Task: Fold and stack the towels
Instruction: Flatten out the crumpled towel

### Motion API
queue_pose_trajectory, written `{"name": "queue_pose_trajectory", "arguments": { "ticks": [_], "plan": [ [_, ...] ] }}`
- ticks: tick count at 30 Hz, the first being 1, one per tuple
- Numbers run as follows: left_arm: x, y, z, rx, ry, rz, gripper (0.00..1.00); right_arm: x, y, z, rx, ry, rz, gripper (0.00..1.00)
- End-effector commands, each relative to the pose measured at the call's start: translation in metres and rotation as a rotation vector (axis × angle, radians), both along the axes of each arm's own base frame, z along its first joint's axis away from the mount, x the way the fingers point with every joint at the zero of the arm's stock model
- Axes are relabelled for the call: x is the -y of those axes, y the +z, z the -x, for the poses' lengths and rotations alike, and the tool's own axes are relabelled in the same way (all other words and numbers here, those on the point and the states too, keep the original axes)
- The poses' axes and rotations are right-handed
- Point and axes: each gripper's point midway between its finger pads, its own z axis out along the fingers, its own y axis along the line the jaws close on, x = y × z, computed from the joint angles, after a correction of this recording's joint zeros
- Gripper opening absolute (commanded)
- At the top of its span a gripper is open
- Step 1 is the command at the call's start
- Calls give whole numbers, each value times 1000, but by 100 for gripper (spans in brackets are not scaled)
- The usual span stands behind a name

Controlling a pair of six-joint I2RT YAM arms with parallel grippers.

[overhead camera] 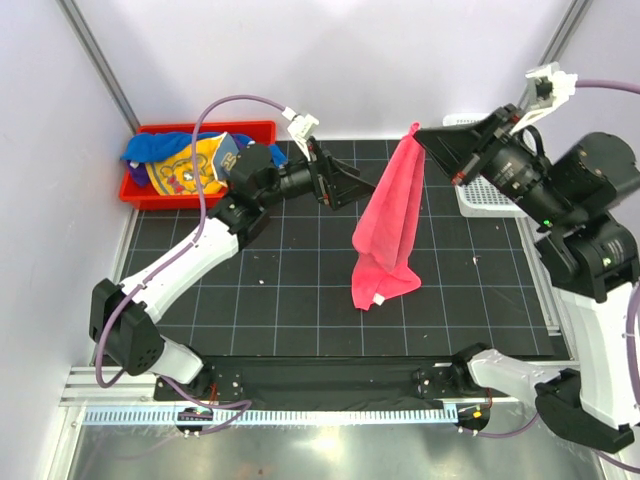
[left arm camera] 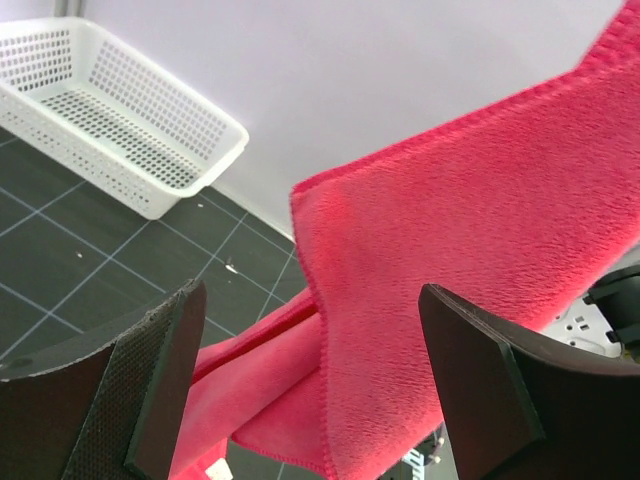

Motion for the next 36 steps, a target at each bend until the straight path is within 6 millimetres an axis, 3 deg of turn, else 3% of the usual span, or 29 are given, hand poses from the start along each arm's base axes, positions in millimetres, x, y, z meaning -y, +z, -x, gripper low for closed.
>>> {"name": "queue_pose_trajectory", "arguments": {
  "ticks": [1,7,13,18,24,36],
  "plan": [
    [-3,30,16,109,-57,73,92,2,28,38,136,82,-20,1],
    [-5,40,31,126,-112,122,93,3,30,42,147,87,-22,1],
    [-8,42,49,130,-167,152,93,-5,32,24,118,90,-29,1],
    [-5,43,58,142,-204,156,93,-25,29,15,85,179,-43,1],
    [-4,46,61,157,-222,159,93,-37,36,21,87,271,-79,1],
    [-10,46,60,162,-173,135,87,-38,40,22,90,284,-92,1]
  ]
}}
